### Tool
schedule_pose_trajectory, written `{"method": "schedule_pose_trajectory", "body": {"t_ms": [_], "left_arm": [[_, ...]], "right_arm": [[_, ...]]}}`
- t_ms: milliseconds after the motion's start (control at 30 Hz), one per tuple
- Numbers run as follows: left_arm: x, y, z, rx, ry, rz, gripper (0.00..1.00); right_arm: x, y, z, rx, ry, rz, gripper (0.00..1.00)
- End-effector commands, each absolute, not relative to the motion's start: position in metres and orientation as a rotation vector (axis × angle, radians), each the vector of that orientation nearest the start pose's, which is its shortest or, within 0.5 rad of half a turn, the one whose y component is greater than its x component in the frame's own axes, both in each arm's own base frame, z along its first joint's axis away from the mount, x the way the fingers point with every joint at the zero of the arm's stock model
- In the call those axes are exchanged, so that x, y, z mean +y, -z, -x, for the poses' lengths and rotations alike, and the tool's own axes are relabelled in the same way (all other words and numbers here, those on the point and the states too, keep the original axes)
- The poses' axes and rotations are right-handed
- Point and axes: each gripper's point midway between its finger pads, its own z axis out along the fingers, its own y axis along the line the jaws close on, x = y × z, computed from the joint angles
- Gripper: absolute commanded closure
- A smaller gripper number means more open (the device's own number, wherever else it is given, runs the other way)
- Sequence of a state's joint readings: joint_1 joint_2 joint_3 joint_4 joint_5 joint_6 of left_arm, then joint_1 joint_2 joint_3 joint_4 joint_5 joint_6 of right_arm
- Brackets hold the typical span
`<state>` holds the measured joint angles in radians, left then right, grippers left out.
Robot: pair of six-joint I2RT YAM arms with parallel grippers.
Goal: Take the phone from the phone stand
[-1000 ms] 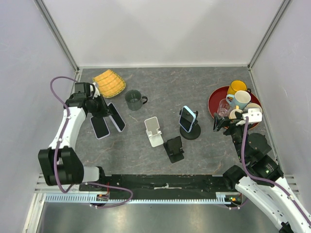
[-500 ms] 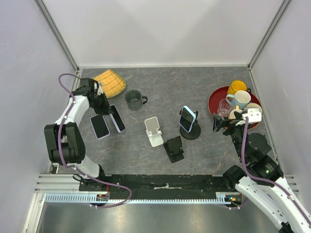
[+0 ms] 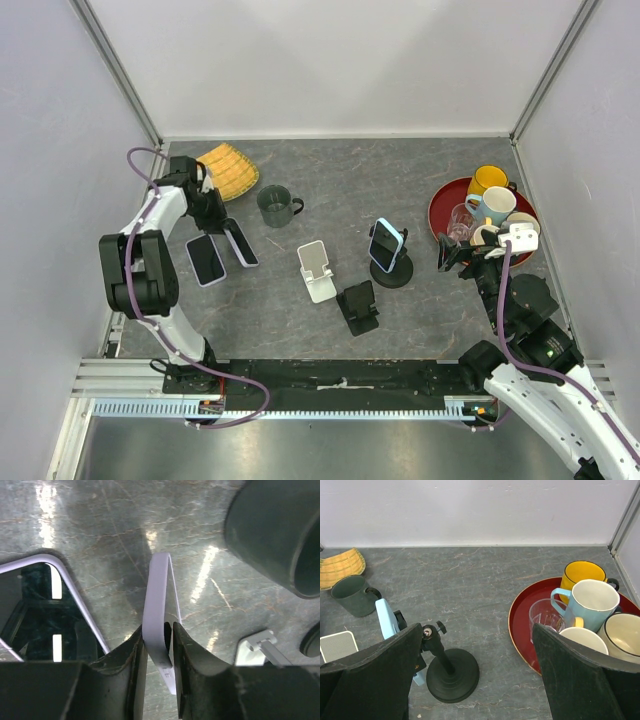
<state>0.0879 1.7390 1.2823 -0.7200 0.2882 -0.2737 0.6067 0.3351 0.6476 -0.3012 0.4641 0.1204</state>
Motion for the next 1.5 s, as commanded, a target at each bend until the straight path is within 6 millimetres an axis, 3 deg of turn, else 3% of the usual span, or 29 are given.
{"method": "schedule_pose_trajectory", "body": {"t_ms": [0, 133, 400, 667, 900, 933, 1000, 1033, 1067, 1133, 1167, 1200, 1267, 1400, 1467], "left_arm": [[-0.010, -0.069, -0.367, 2.749, 0.345, 0.402, 0.62], [-0.002, -0.062, -0.371, 2.737, 0.309, 0.438, 0.62], [-0.007, -0.054, -0.370, 2.744, 0.348, 0.458, 0.62], [-0.013, -0.067, -0.365, 2.687, 0.378, 0.475, 0.52], [-0.023, -0.112, -0.360, 2.528, 0.353, 0.375, 0.28], [-0.023, -0.127, -0.361, 2.474, 0.327, 0.345, 0.26], [-0.035, -0.136, -0.355, 2.440, 0.306, 0.257, 0.23], [-0.041, -0.154, -0.354, 2.377, 0.291, 0.209, 0.22], [-0.052, -0.155, -0.348, 2.370, 0.287, 0.148, 0.21], [-0.060, -0.167, -0.342, 2.319, 0.278, 0.091, 0.20], [-0.069, -0.180, -0.336, 2.261, 0.287, 0.032, 0.16], [-0.073, -0.188, -0.333, 2.226, 0.294, 0.006, 0.11], [-0.083, -0.209, -0.320, 2.124, 0.312, -0.062, 0.00], [-0.094, -0.236, -0.298, 1.980, 0.363, -0.124, 0.00], [-0.096, -0.237, -0.288, 1.948, 0.385, -0.144, 0.00]], "right_arm": [[0.068, -0.303, -0.222, 1.540, -0.248, 0.005, 0.02], [0.069, -0.302, -0.223, 1.543, -0.248, 0.008, 0.02], [0.069, -0.303, -0.223, 1.543, -0.250, 0.008, 0.02], [0.069, -0.301, -0.223, 1.550, -0.242, 0.008, 0.02], [0.077, -0.298, -0.226, 1.574, -0.265, 0.029, 0.02], [0.082, -0.298, -0.226, 1.579, -0.288, 0.044, 0.02], [0.091, -0.295, -0.228, 1.613, -0.301, 0.079, 0.02], [0.099, -0.293, -0.228, 1.629, -0.329, 0.113, 0.02], [0.106, -0.283, -0.231, 1.681, -0.330, 0.147, 0.02], [0.118, -0.288, -0.231, 1.710, -0.368, 0.197, 0.04], [0.131, -0.276, -0.230, 1.772, -0.400, 0.263, 0.04], [0.137, -0.282, -0.230, 1.777, -0.423, 0.285, 0.04], [0.154, -0.271, -0.228, 1.847, -0.483, 0.366, 0.05], [0.177, -0.275, -0.226, 1.892, -0.568, 0.456, 0.05], [0.186, -0.271, -0.229, 1.924, -0.591, 0.486, 0.05]]}}
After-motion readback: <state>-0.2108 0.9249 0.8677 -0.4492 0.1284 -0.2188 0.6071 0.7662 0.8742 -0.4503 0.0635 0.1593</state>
